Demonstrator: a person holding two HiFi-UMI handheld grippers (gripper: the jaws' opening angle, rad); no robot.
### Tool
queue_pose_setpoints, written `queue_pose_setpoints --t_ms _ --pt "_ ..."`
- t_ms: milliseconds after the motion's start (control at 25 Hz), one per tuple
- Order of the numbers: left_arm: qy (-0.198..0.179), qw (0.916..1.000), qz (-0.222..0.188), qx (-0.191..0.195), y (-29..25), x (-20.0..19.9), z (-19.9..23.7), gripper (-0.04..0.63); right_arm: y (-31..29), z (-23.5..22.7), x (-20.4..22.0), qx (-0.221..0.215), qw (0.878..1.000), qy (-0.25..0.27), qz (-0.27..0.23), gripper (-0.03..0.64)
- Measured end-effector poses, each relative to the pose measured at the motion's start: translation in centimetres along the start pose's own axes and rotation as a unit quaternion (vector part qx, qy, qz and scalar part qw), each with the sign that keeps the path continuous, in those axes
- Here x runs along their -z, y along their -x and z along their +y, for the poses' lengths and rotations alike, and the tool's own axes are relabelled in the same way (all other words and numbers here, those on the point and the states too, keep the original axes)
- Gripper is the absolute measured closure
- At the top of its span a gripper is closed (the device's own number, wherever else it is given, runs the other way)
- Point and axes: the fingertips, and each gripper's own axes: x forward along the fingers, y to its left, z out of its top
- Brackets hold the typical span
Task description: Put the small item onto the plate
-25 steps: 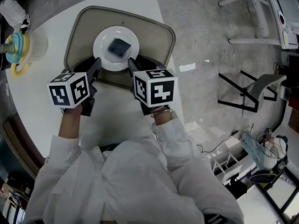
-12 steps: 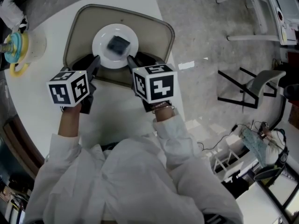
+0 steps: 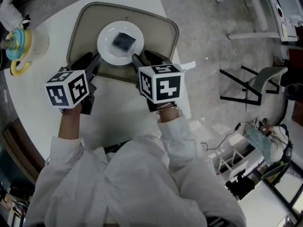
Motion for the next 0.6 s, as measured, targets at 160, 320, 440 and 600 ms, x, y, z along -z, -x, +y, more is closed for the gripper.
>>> queue_pose_setpoints --t_ms 160,320,440,600 --pt "-0.006 0.9998 -0.013 0.010 2.0 0.0 0.0 0.483 1.7 1.1 -0.5 0.008 0.999 -0.019 -0.033 0.477" --pt "-0.017 0.9990 -0.035 0.023 4.8 -0.2 0.0 0.483 3.8 3.5 -1.1 0.012 0.997 -0.028 -0.072 0.477" --pt "-0.023 0.9977 -0.048 0.040 7.0 -0.3 -0.1 0.483 5.3 5.6 -1.1 0.015 0.995 -0.025 -0.098 0.479" --pt "-0.041 0.9949 -0.060 0.069 10.4 0.0 -0.7 0.486 8.1 8.7 -0.8 0.020 0.989 -0.014 -0.143 0.542"
